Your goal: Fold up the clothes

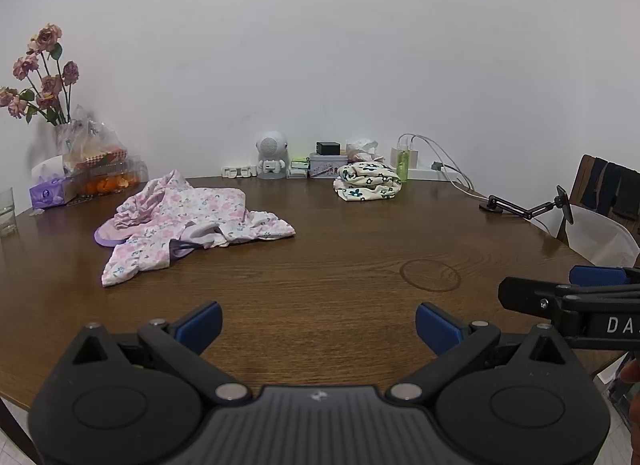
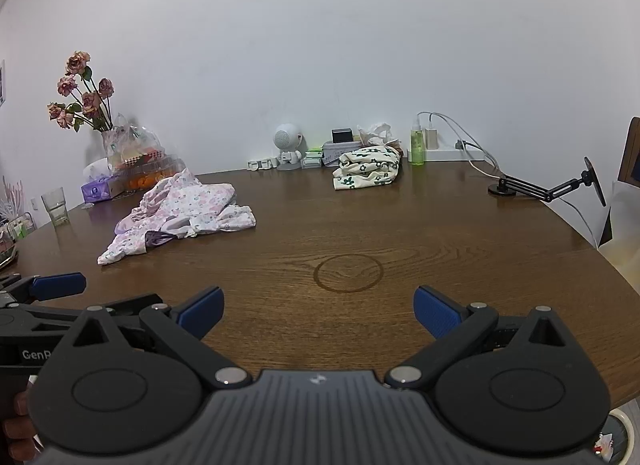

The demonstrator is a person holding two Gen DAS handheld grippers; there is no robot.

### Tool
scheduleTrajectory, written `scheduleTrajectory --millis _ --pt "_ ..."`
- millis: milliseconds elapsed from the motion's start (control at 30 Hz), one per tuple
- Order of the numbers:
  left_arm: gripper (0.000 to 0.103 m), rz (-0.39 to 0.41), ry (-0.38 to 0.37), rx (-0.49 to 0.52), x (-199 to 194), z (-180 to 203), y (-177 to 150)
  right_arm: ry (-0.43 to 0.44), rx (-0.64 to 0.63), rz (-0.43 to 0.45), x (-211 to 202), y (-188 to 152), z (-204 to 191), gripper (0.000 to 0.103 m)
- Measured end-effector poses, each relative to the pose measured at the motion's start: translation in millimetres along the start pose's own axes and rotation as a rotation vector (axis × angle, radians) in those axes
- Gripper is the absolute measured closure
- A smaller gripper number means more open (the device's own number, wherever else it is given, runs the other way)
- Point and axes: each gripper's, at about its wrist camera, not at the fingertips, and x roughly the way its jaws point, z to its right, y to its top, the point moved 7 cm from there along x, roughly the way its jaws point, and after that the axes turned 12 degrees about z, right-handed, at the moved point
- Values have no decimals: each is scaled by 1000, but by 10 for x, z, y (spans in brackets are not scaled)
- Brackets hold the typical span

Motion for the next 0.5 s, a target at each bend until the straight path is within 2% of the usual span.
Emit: scheduleTrajectory --millis 500 --pt "0 -4 2 -1 7 -13 -17 0 3 -11 14 -16 1 0"
